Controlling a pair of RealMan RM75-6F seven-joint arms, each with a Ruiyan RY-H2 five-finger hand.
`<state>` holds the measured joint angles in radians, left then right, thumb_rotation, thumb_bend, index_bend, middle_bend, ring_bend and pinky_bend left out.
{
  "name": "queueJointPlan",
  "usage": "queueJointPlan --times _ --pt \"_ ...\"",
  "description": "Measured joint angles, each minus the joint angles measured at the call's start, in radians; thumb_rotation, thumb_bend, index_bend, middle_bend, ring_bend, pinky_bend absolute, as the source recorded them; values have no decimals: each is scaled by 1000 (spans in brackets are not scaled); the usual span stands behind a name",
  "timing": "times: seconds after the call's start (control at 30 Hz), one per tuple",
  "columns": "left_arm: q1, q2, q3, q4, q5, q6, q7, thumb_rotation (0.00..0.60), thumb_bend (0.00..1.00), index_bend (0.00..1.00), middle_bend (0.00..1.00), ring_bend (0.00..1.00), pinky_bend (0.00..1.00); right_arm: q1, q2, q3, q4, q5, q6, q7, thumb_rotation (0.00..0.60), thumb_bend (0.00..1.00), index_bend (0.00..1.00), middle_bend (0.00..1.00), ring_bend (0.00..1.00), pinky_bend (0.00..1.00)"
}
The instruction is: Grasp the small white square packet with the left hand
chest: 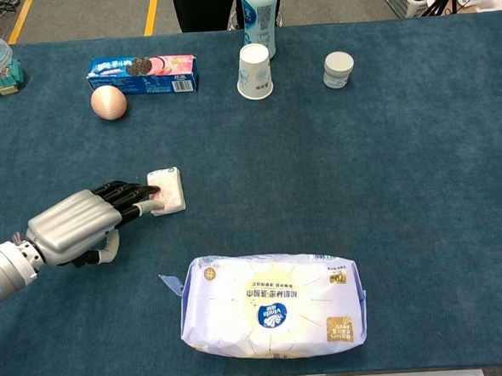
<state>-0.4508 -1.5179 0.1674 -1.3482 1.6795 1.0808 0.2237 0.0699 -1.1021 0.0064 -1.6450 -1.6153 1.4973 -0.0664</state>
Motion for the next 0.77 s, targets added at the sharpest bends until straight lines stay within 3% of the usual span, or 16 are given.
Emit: queueJointPlan --times 0.13,0.2,0.27,0.3,0.6,0.77 --pt "1 7 -7 -15 15 35 -14 377 1000 95 0 0 90 0 0 0 0 -1 1 0 600 60 589 438 251 206" --pt "4 13 -13 -25 22 59 -18 501 1000 106 0 0 90 -1 0 0 0 -1 1 1 600 60 589 438 251 206" --pt "10 17 -17 -30 29 89 -25 590 1000 148 0 0 91 -1 0 0 -1 -1 2 1 600 60 589 438 251 206" --pt "16 20 -20 -32 35 115 -33 600 1000 175 1 0 92 -1 1 1 -1 0 3 2 600 60 589 438 251 206" --pt "113 114 -46 -46 36 344 -163 600 1000 253 77 48 140 0 -3 -3 1 -2 -3 -7 600 60 589 438 251 206" --pt "168 176 -67 -60 -2 415 -219 600 1000 294 155 83 176 2 -7 -5 4 2 -12 -17 600 60 589 438 251 206"
